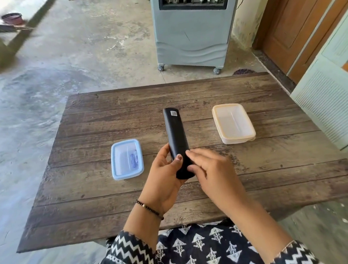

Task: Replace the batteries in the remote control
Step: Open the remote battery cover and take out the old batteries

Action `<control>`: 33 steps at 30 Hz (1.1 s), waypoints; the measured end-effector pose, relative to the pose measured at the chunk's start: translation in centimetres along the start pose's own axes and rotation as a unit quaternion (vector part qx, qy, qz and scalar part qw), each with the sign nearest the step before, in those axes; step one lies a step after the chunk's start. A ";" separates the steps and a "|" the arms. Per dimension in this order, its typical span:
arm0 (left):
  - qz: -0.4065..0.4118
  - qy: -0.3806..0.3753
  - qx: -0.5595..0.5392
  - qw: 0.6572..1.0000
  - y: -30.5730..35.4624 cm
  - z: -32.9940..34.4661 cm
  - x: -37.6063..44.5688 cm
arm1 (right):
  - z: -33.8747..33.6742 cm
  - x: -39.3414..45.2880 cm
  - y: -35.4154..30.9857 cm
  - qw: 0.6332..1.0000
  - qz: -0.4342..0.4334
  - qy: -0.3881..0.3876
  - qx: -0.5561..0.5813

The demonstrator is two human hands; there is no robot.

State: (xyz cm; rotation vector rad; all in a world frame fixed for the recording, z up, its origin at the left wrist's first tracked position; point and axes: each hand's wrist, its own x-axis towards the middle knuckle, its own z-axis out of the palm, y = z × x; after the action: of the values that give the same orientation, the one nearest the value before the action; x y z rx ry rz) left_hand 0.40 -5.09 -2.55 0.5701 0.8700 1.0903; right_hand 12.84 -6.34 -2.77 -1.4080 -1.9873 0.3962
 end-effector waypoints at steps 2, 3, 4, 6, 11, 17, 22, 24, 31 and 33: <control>-0.002 0.005 -0.005 1.000 -0.1 0.1 0.0 | -0.1 -0.2 0.0 0.996 -0.051 -0.004 -0.069; -0.002 0.005 -0.003 1.000 -0.1 0.2 0.0 | -0.1 -0.2 0.1 0.994 -0.067 -0.009 -0.090; -0.002 0.007 0.003 1.000 -0.2 0.2 0.0 | -0.1 -0.3 0.3 0.991 -0.080 -0.016 -0.104; -0.004 0.010 0.015 1.000 -0.3 0.2 0.0 | -0.2 -0.3 0.6 0.984 -0.103 -0.040 -0.138; 0.000 0.023 0.039 0.999 -0.7 0.4 -0.1 | -0.2 -0.5 1.1 0.967 -0.149 -0.061 -0.195; 0.001 0.032 0.036 0.999 -0.6 0.7 -0.4 | -0.3 -0.6 0.9 0.959 -0.176 -0.066 -0.215; 0.008 0.026 0.045 0.999 -0.1 1.0 -0.3 | -0.3 -0.6 0.2 0.961 -0.158 -0.049 -0.221; 0.009 0.023 0.039 0.999 0.0 1.0 -0.4 | -0.3 -0.7 -0.1 0.958 -0.163 -0.047 -0.230; 0.006 0.023 0.028 0.999 0.2 1.2 -0.6 | -0.5 -0.9 -0.1 0.954 -0.179 -0.028 -0.241; 0.002 0.023 0.019 1.000 0.2 1.2 -0.6 | -0.6 -0.9 -0.1 0.954 -0.179 -0.030 -0.237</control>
State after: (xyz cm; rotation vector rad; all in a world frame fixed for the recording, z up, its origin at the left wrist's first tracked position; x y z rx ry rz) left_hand 1.18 -5.56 -1.49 0.5800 0.9313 1.0968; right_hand 13.32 -7.29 -2.61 -1.2676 -2.4346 -0.2204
